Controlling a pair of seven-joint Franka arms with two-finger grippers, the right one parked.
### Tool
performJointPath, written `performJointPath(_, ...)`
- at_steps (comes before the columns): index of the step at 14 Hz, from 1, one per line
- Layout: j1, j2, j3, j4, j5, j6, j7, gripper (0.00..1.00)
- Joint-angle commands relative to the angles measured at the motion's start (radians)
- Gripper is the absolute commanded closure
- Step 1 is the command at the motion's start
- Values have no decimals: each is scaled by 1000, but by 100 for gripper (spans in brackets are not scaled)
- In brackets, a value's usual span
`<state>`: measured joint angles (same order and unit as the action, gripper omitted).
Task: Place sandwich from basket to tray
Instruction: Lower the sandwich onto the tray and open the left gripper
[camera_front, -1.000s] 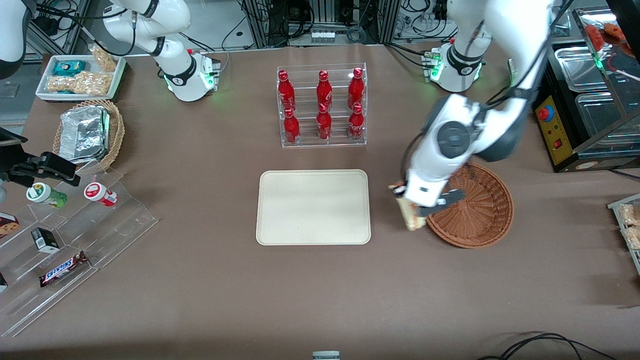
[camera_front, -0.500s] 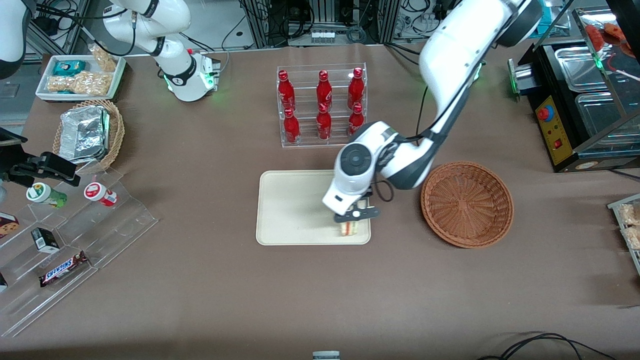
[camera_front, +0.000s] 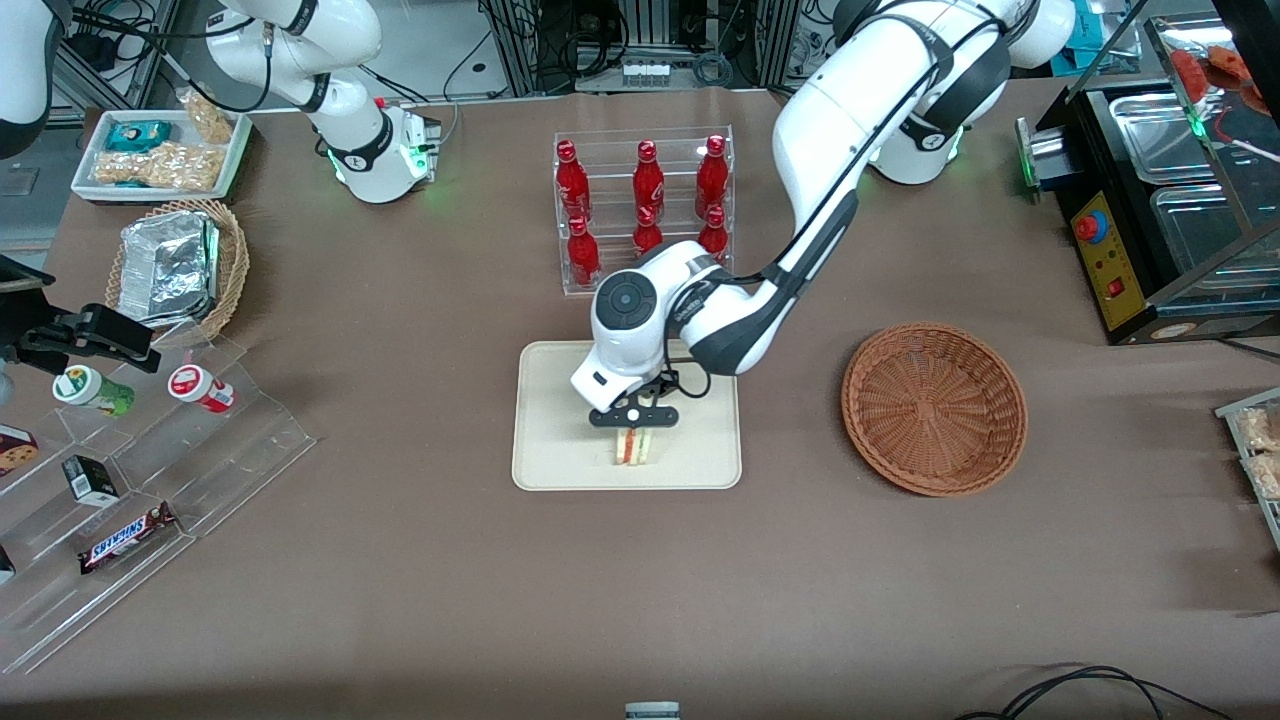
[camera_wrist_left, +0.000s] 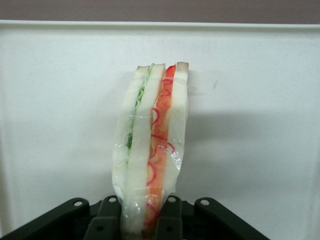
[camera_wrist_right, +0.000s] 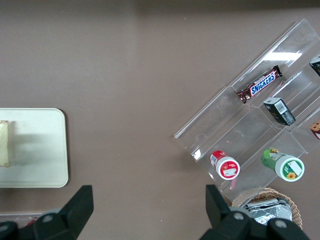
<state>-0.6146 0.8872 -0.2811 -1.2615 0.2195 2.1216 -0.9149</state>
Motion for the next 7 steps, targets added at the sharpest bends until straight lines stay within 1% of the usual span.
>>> performJointPath(1,-19,44,11,71,17,-14,2,63)
performJointPath(2,-17,52,11,71,17,0,-4,36)
performJointPath(3,-14,58,11,68,11,35,-7,18)
performJointPath(4,-16,61,11,62,6,67,-10,7)
performJointPath(5,-14,61,11,60,6,87,-31,0)
performJointPath(7,-14,55,13,62,14,116,-140,0)
